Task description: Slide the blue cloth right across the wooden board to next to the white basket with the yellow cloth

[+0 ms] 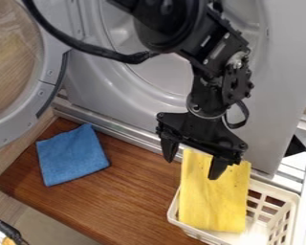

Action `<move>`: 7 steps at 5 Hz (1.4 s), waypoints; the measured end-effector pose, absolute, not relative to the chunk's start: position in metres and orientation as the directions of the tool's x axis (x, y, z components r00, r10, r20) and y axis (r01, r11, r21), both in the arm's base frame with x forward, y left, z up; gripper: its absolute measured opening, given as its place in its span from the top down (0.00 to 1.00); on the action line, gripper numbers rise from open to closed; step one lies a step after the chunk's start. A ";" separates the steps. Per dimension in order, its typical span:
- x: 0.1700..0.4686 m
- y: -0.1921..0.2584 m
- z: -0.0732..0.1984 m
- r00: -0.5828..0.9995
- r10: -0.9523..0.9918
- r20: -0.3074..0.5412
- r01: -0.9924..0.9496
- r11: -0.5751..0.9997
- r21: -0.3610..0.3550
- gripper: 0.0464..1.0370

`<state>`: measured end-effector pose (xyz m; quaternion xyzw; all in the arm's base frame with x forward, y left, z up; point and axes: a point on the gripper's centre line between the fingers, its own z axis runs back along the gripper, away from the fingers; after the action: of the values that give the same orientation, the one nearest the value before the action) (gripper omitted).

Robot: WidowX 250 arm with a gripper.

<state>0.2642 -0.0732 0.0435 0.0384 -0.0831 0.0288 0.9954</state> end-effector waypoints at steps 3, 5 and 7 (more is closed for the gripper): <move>0.255 -0.023 0.042 0.969 0.191 0.154 -0.203 0.977 0.060 0.04; 0.243 0.049 0.026 0.905 0.404 0.136 -0.411 0.911 0.030 0.04; 0.251 0.097 -0.010 0.875 0.471 0.114 -0.480 0.874 0.075 0.04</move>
<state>0.2509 0.0974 -0.0102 0.0506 -0.0462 0.2460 0.9669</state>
